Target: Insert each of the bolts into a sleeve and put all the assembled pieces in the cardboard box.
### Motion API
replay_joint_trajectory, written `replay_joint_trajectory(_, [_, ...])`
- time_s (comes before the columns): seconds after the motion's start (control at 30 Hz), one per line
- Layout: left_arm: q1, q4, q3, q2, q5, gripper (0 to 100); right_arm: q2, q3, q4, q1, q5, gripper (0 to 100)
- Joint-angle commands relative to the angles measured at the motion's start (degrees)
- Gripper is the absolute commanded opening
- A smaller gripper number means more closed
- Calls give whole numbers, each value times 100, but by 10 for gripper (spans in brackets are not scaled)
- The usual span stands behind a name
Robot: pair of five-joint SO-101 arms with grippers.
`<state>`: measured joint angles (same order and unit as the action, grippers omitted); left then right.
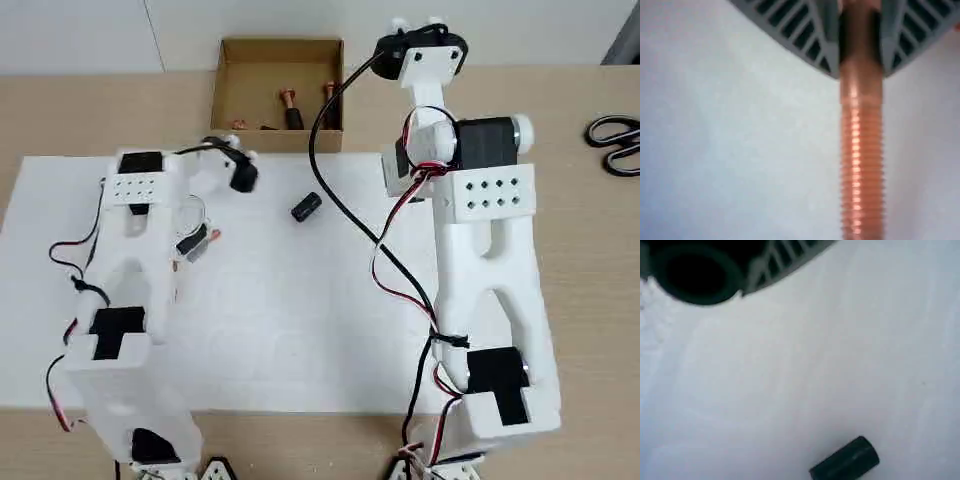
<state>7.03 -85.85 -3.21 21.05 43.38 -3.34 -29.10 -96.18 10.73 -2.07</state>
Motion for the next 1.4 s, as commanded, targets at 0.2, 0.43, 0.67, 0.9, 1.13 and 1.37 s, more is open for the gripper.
replay_joint_trajectory(0.2, [-281, 44, -1015, -62, 1785, 11, 321, -35, -13, -31, -53, 5])
replay_joint_trajectory(0.43, [-448, 105, -980, 9, 3068, 11, 356, -62, -4, -40, -527, 5])
replay_joint_trajectory(0.67, [-598, 211, -1051, 677, 3736, 13, 356, -70, -4, -22, -571, 5])
replay_joint_trajectory(0.9, [-492, 369, -1640, 941, 3182, 117, 356, -70, -4, -31, -545, 6])
replay_joint_trajectory(1.13, [-404, 334, -1974, 923, 2804, 126, 356, -70, -4, -31, -545, 7])
replay_joint_trajectory(1.37, [-264, -255, -3310, 923, 738, 122, 356, -70, -4, -48, -563, 7])
